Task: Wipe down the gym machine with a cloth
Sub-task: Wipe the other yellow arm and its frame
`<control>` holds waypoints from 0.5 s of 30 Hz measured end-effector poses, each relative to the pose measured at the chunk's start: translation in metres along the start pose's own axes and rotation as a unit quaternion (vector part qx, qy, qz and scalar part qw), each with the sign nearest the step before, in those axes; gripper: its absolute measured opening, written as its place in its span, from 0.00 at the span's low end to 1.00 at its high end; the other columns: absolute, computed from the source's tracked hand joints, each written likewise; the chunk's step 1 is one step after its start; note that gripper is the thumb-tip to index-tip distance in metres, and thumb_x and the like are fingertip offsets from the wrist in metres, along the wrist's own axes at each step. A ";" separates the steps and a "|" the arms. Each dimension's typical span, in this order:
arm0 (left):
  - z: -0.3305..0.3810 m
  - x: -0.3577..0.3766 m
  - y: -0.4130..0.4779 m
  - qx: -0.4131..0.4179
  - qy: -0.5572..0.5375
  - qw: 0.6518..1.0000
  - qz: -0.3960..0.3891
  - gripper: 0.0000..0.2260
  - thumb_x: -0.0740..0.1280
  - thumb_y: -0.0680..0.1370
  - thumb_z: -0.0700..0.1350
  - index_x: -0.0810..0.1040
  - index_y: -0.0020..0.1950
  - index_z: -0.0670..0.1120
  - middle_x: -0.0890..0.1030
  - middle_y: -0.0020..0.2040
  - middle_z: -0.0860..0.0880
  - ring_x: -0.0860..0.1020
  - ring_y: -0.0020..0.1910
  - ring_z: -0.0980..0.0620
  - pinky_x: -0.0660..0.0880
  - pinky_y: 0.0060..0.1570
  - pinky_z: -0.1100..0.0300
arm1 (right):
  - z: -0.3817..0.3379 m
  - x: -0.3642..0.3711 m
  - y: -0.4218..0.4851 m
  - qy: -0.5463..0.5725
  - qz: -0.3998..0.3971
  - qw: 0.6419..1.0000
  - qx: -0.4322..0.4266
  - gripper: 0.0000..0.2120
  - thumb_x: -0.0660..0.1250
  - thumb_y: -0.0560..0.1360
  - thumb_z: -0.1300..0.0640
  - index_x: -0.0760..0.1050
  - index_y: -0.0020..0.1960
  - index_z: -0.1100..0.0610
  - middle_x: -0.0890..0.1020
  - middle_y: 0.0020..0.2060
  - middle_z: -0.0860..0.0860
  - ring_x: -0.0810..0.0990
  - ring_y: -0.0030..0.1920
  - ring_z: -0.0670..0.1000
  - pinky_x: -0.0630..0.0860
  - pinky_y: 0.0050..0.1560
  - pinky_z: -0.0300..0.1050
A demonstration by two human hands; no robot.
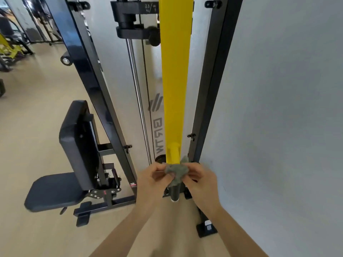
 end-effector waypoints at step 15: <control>-0.004 -0.048 0.007 -0.006 -0.112 0.986 -0.123 0.21 0.80 0.71 0.44 0.82 0.63 0.50 0.85 0.56 0.52 0.83 0.57 0.48 0.81 0.55 0.54 | -0.031 0.045 -0.009 -0.120 -0.088 0.987 -0.062 0.25 0.73 0.76 0.63 0.73 0.69 0.45 0.81 0.59 0.37 0.80 0.61 0.41 0.77 0.61 0.36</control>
Point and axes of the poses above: each hand's wrist, its own y-axis towards the middle knuckle, its own x-axis out of the palm, z = x × y, the point moved 4 cm from there along y, towards the middle knuckle
